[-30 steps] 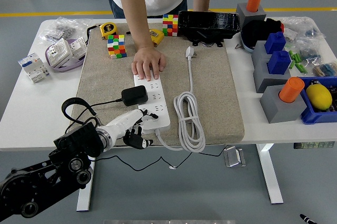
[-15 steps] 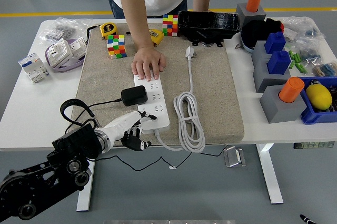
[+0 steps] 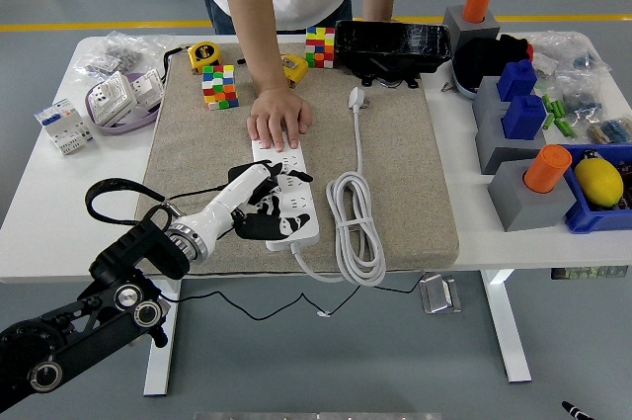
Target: Put the plug near the board,insert it into the board,press the button,pull the plug out
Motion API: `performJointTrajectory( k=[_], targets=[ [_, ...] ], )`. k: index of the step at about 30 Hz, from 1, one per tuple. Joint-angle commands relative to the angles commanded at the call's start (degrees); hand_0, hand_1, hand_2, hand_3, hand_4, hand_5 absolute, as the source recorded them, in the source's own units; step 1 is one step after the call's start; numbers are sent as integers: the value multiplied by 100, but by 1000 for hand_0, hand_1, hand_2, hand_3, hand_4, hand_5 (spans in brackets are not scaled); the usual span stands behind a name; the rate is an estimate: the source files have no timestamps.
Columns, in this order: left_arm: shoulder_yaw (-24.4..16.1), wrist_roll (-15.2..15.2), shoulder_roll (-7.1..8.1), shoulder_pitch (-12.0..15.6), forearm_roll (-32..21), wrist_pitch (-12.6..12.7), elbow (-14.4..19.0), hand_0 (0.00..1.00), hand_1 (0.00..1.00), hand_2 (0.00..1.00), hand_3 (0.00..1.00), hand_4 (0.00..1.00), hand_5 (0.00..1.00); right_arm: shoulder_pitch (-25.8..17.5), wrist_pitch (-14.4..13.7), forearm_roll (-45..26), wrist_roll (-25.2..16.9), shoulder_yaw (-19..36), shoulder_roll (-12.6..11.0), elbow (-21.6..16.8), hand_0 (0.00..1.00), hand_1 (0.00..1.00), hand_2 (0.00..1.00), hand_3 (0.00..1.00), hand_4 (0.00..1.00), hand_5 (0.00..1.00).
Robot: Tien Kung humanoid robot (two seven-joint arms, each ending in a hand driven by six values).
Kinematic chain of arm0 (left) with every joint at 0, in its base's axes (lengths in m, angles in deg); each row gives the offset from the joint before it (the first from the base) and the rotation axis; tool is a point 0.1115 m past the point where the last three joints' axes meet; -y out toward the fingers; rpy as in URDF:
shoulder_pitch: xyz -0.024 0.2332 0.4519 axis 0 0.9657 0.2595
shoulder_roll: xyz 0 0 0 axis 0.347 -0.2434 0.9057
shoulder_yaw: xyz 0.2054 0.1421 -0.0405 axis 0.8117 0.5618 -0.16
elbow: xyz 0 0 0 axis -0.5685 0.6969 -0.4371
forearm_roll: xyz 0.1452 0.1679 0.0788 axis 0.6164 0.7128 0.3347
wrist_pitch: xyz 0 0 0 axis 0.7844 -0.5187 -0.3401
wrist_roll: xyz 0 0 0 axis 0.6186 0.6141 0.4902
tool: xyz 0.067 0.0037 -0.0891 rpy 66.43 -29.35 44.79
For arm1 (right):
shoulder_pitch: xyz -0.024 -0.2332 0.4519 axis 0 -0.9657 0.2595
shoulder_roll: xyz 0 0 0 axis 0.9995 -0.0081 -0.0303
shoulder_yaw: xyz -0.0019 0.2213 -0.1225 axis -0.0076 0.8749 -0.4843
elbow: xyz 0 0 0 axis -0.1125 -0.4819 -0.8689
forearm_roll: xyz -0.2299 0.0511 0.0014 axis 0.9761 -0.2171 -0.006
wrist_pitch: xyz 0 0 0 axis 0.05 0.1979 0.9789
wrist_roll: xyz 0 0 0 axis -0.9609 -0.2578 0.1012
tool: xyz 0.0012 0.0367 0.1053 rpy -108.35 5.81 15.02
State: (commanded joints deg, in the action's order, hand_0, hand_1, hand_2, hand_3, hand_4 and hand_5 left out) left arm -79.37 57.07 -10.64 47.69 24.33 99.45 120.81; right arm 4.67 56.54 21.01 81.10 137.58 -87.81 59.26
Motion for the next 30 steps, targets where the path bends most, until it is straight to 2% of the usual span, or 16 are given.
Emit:
performJointTrajectory(
  k=[3, 4, 7, 9, 10, 12, 18, 30],
  targets=[
    [-3, -559, -11, 25, -599, 430, -123, 206, 169, 288, 566, 744, 238, -1, -1, 1, 0, -4, -4, -1, 609, 640, 652, 552, 949, 492],
    [-8, -737, -18, 38, -811, 536, -168, 376, 502, 532, 496, 761, 273, -3, -1, 3, -1, -1, -4, -1, 608, 640, 653, 554, 949, 491],
    [-24, -1162, -47, 88, -1481, 675, -312, 376, 502, 532, 496, 761, 273, 5, 0, 2, 1, -2, -2, 4, 608, 640, 653, 554, 949, 491],
    [-15, -1336, -47, 125, -1841, 686, -362, 376, 502, 532, 496, 761, 273, 7, 2, -2, 1, -2, 0, 6, 608, 640, 653, 554, 949, 491],
    [-4, -1457, -34, 154, -2030, 684, -369, 490, 588, 559, 493, 774, 295, 11, 2, -11, 0, -9, -2, 7, 610, 640, 653, 553, 949, 492],
    [6, -1590, -12, 196, -2252, 679, -360, 490, 588, 559, 493, 774, 295, 20, 1, -18, 1, -18, -6, 14, 610, 640, 653, 553, 949, 492],
    [-5, -1717, 44, 270, -2335, 740, -301, 503, 595, 559, 524, 772, 294, 43, 2, -35, 0, -68, -21, 16, 609, 640, 653, 553, 949, 492],
    [-21, -1640, 104, 291, -2250, 755, -258, 506, 592, 558, 533, 766, 299, 56, 1, -55, -4, -146, -40, 13, 610, 640, 653, 553, 949, 492]
  ],
)
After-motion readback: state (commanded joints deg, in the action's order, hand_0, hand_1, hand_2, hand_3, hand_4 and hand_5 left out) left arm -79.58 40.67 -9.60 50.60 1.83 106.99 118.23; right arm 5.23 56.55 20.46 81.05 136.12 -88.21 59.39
